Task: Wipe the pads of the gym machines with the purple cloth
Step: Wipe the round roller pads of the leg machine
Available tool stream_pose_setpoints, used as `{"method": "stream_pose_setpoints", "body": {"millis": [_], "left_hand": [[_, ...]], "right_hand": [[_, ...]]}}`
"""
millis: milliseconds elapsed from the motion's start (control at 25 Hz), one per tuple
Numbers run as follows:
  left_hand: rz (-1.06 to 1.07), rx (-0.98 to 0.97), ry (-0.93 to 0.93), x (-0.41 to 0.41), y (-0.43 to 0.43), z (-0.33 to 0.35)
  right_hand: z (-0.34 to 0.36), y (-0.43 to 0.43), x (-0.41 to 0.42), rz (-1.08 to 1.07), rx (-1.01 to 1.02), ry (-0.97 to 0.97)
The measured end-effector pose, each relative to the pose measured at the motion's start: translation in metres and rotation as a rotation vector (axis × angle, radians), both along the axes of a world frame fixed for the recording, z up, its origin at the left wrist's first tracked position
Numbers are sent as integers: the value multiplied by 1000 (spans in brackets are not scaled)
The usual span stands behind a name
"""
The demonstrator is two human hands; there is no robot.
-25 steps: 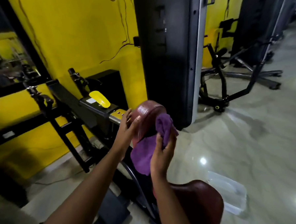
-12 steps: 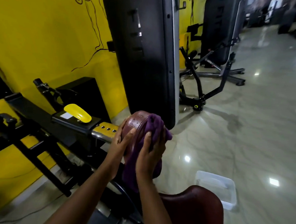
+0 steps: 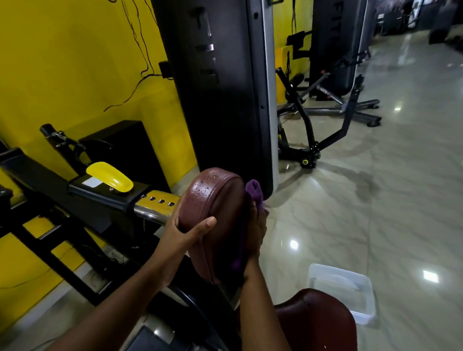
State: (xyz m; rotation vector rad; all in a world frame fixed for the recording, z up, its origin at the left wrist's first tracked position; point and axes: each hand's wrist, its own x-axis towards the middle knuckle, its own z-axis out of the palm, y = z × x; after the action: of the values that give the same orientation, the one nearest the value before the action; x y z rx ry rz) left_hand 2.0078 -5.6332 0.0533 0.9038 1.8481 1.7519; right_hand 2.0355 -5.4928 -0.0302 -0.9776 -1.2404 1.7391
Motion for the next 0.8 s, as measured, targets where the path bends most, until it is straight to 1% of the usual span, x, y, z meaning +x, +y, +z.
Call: {"method": "stream_pose_setpoints", "body": {"millis": [80, 160, 240, 320, 400, 520, 600, 640, 680, 720, 760, 800], "left_hand": [[14, -16, -10, -1, 0, -2], [19, -34, -22, -2, -2, -4], [33, -54, -34, -1, -3, -4], [58, -66, -51, 0, -4, -5], [72, -73, -53, 2, -4, -6], [87, -58, -49, 9, -3, -1], [89, -35, -32, 14, -2, 4], [89, -27, -28, 16, -2, 6], [90, -16, -27, 18, -2, 6], [94, -5, -25, 19, -2, 7], [100, 2, -25, 19, -3, 6], [107, -2, -24, 19, -4, 6]], "right_hand": [[-23, -2, 0, 19, -76, 46], [-36, -1, 8, 75, -107, 51], [-38, 7, 20, 84, -37, 16], [-21, 14, 35, 47, 91, 33], [7, 15, 47, 67, 294, 90], [68, 11, 61, 140, 725, 168], [106, 11, 58, 195, 973, 175], [121, 8, 53, 271, 1057, 145], [133, 2, 47, 344, 1160, 75], [139, -5, 41, 381, 1298, -36], [139, -10, 35, 369, 1430, -139], [136, -9, 29, 333, 1501, -196]]}}
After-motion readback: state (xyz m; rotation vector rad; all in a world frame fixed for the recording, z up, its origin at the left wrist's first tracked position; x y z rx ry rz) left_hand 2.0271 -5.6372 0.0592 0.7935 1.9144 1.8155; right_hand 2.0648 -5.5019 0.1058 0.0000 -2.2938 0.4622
